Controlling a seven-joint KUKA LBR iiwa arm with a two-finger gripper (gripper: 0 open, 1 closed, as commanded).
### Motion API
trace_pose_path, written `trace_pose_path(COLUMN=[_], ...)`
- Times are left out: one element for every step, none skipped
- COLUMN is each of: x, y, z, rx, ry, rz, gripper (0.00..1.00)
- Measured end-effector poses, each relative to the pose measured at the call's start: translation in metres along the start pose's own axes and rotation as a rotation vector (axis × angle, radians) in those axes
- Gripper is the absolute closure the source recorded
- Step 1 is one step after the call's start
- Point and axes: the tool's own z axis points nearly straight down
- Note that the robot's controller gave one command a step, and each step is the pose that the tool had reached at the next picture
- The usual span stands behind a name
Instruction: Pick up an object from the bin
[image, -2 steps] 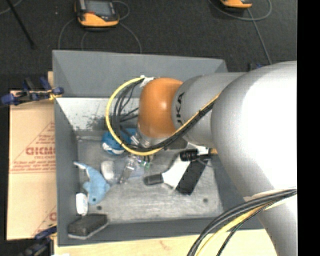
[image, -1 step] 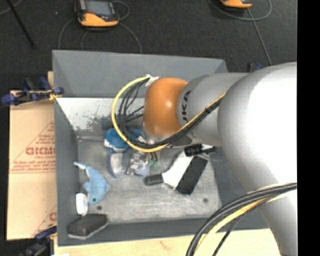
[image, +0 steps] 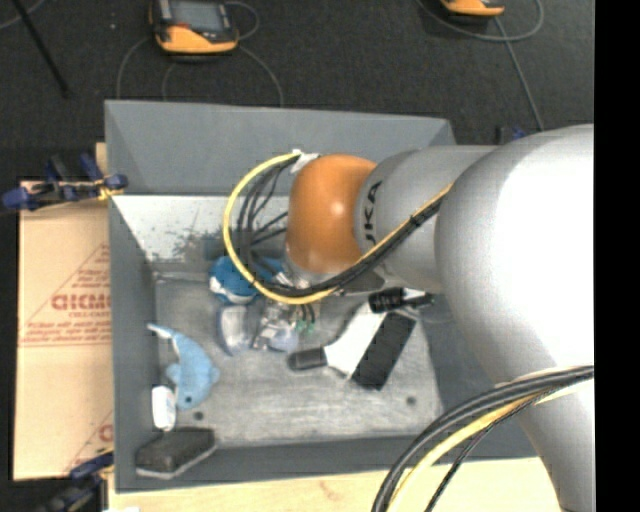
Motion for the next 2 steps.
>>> trace_pose_path(x=[0.0003, 0.0016], y=[-0.0003, -0.0016], z=[-0.0023, -0.0123], rx=[0.001, 0.005], ry=[-0.001, 0.005], rz=[0.0, 0.0], gripper=[1.0, 1.0])
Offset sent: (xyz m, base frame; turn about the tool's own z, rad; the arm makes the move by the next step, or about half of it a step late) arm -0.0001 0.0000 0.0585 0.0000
